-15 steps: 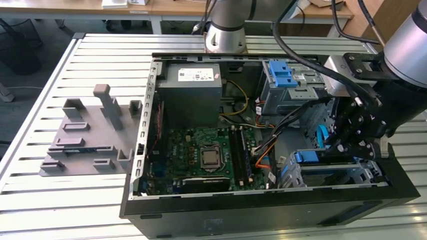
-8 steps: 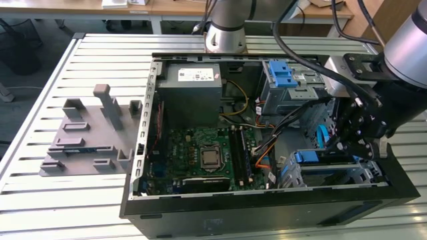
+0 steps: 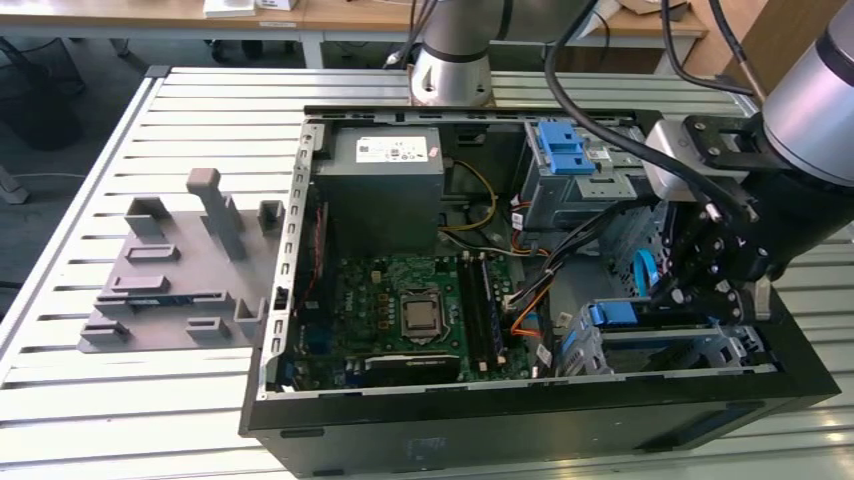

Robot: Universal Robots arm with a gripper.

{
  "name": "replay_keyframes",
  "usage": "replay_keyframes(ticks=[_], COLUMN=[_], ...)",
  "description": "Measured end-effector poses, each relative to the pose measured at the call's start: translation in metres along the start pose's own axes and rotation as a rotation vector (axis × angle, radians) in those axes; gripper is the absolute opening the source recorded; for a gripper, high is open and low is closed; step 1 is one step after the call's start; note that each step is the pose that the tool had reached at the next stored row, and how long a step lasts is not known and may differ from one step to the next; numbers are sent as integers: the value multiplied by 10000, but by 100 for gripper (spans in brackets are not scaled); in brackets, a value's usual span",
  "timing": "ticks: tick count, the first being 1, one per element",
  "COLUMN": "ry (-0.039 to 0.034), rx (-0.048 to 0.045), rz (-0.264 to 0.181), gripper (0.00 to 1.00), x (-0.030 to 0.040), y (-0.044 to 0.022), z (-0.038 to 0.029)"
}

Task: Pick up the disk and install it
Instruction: 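Insert the second disk wire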

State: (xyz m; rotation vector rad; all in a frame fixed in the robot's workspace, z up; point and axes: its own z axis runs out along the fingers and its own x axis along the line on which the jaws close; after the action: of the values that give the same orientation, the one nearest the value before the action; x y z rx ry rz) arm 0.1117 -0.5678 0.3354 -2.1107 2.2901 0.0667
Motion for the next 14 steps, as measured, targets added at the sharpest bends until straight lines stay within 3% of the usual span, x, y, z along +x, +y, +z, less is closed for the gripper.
replay_keyframes(ticks=[7, 14], ry=[-5, -2], rx=[-1, -2], rz=[0, -1], gripper=[15, 15], x=[1, -3], y=[-3, -2], z=[13, -65])
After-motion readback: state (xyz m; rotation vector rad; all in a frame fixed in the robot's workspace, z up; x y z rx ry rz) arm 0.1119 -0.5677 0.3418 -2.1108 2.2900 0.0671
